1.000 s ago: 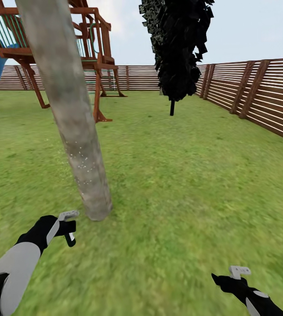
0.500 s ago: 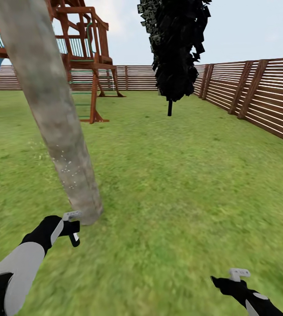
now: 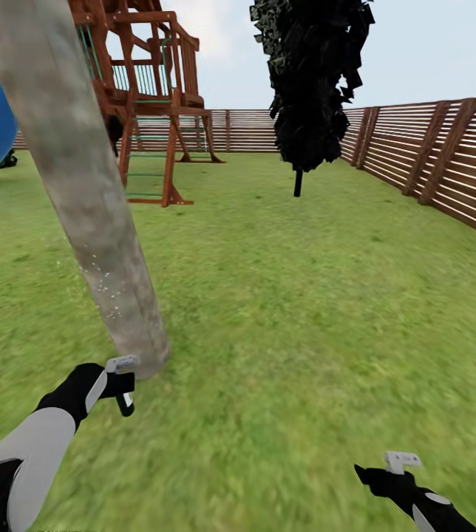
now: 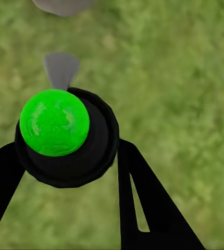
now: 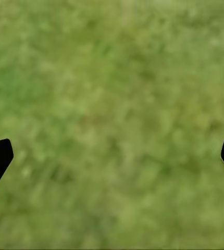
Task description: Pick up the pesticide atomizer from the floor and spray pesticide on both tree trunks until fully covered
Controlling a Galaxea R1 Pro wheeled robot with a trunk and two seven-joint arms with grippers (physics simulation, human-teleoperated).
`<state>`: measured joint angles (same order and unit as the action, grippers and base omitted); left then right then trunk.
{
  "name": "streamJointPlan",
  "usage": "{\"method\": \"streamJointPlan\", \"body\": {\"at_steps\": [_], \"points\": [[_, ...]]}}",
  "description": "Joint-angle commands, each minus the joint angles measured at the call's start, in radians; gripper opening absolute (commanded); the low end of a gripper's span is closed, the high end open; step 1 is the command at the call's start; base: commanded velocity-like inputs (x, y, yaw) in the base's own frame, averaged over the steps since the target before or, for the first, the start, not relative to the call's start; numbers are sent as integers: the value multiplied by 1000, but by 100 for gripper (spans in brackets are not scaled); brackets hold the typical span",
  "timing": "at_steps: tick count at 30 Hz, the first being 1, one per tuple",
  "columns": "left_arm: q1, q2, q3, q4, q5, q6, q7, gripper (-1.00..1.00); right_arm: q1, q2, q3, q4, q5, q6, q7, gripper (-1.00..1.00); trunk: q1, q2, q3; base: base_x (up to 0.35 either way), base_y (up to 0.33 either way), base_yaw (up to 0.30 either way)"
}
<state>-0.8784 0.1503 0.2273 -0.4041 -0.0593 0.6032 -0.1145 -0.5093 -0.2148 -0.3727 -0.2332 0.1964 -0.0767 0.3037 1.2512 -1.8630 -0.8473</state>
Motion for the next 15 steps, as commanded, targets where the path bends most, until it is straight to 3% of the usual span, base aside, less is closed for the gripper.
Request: {"method": "streamJointPlan", "body": {"at_steps": [1, 3, 5, 7, 10, 15], "points": [[0, 0, -1, 0, -3, 0, 2, -100, 0, 0, 0, 0, 0, 0, 0, 100, 0, 0, 0, 222, -265, 267], [0, 2, -4, -2, -6, 1, 24, -100, 0, 0, 0, 0, 0, 0, 0, 100, 0, 0, -1, 230, -263, 268], [0, 0, -6, 1, -1, 1, 123, -100, 0, 0, 0, 0, 0, 0, 0, 100, 0, 0, -2, 233, -262, 268], [0, -10, -5, 2, 2, 1, 173, -100, 0, 0, 0, 0, 0, 0, 0, 100, 0, 0, -2, 233, -261, 268], [0, -21, -5, 2, 5, 1, 182, -100, 0, 0, 0, 0, 0, 0, 0, 100, 0, 0, -3, 233, -259, 179], [0, -24, -5, 2, 5, 1, 182, -100, 0, 0, 0, 0, 0, 0, 0, 100, 0, 0, -3, 209, -259, 15]]}}
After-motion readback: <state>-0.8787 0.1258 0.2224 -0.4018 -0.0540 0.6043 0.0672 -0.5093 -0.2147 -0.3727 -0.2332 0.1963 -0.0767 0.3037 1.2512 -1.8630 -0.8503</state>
